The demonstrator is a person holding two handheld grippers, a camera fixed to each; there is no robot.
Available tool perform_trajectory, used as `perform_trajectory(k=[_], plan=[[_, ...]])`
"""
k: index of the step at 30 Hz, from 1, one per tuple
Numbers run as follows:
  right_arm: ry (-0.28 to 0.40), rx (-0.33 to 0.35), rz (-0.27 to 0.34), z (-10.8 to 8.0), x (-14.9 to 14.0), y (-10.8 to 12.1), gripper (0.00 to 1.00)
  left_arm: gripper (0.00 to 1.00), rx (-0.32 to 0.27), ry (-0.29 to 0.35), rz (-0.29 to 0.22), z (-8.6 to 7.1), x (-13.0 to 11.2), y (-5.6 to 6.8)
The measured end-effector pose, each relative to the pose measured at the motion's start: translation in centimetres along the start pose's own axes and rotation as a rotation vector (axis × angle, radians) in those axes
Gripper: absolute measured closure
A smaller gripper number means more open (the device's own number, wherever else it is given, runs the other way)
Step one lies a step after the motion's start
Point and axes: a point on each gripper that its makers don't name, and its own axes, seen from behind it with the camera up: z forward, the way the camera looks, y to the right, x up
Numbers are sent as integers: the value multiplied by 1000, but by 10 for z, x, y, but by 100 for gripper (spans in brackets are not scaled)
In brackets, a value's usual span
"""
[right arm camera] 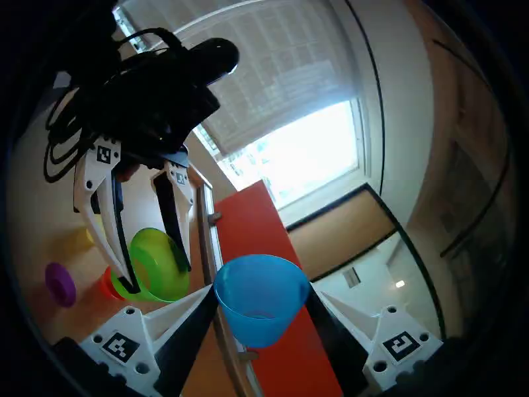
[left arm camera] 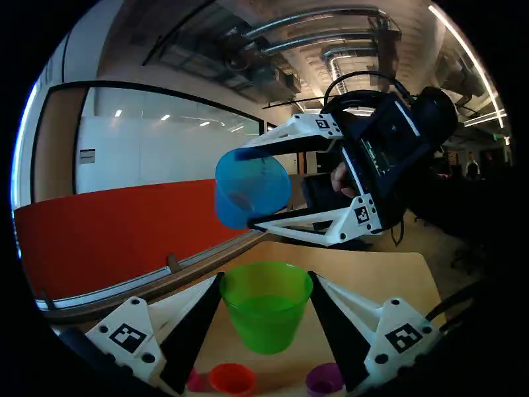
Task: Pour water
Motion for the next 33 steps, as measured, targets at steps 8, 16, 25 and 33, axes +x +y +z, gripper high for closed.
perform_trajectory(k=[8,16,25,33], plan=[[-14,-4,208,-7,-9,-5,7,10,1,-5,2,0,-1,1],[-40,-7,439,-15,-17,-8,7,10,4,-10,5,0,-2,0],[-61,9,642,-20,-26,-16,7,10,6,-12,6,0,-2,0],[-68,18,747,-21,-25,-19,7,10,12,-13,0,-3,-1,-3]])
